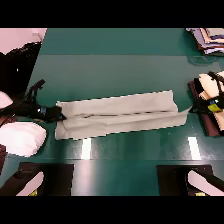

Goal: Fold the shirts.

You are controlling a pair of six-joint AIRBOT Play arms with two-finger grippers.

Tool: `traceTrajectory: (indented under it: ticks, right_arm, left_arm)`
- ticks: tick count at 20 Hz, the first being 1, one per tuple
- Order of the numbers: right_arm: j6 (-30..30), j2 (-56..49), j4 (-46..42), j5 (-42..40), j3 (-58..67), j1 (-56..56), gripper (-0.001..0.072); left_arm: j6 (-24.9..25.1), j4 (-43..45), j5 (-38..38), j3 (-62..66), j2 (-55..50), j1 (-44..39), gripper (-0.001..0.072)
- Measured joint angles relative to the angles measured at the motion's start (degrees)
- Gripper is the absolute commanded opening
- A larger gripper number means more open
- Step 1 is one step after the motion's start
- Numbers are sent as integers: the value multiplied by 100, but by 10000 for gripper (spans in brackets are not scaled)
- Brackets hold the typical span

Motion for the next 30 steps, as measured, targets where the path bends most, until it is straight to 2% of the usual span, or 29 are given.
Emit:
traceTrajectory:
  ticks: [4, 8, 9, 10, 11, 12, 13, 14, 17, 18, 19, 20, 21, 22, 23, 24, 27, 28, 30]
  right_arm:
    - [28, -1163, -7, -125, 892, 313, 16]
    - [61, -2092, 179, -166, 1716, 481, 19]
    - [66, -2288, 315, -168, 1897, 494, 72]
    - [68, -2452, 448, -170, 2046, 507, 300]
    - [57, -2592, 584, -179, 2181, 514, 397]
    - [20, -2719, 737, -181, 2308, 507, 396]
    - [-2, -2809, 866, -179, 2406, 479, 396]
    - [-44, -2876, 955, -179, 2485, 426, 397]
    - [-216, -2970, 1165, 42, 2601, 170, 397]
    - [-289, -2990, 1204, 170, 2601, 46, 451]
    - [-354, -2999, 1239, 295, 2564, -92, 570]
    - [-402, -3008, 1266, 398, 2487, -229, 609]
    - [-437, -3016, 1274, 463, 2365, -382, 608]
    - [-476, -3021, 1300, 511, 2212, -518, 606]
    - [-535, -3023, 1342, 531, 2017, -645, 604]
    - [-605, -3027, 1434, 527, 1812, -748, 597]
    - [-870, -3027, 1869, 326, 1154, -940, 593]
    - [-944, -3025, 2059, 269, 977, -951, 553]
    - [-1082, -3023, 2380, 101, 671, -883, 539]
  left_arm:
    - [50, 35, 699, 498, -1080, 0, 25]
    - [74, 52, 1189, 916, -1624, -2, 26]
    - [74, 52, 1303, 977, -1681, -2, 28]
    - [76, 55, 1375, 1029, -1729, 0, 87]
    - [81, 55, 1432, 1067, -1757, 0, 374]
    - [79, 55, 1480, 1095, -1781, 0, 639]
    - [79, 52, 1508, 1117, -1799, 0, 668]
    - [74, 48, 1510, 1137, -1810, 0, 641]
    - [74, 42, 1432, 1263, -1825, 0, 640]
    - [74, 42, 1370, 1331, -1825, 0, 639]
    - [74, 37, 1296, 1399, -1827, 0, 639]
    - [74, 11, 1228, 1451, -1827, 0, 639]
    - [72, -31, 1174, 1493, -1829, 0, 637]
    - [68, -101, 1123, 1523, -1829, 0, 411]
    - [68, -151, 1095, 1545, -1829, 0, 134]
    - [70, -197, 1080, 1561, -1829, 0, 25]
    - [254, -435, 1082, 1587, -1829, 0, 25]
    - [315, -527, 1091, 1591, -1829, 0, 25]
    - [400, -682, 1119, 1598, -1834, -59, 24]
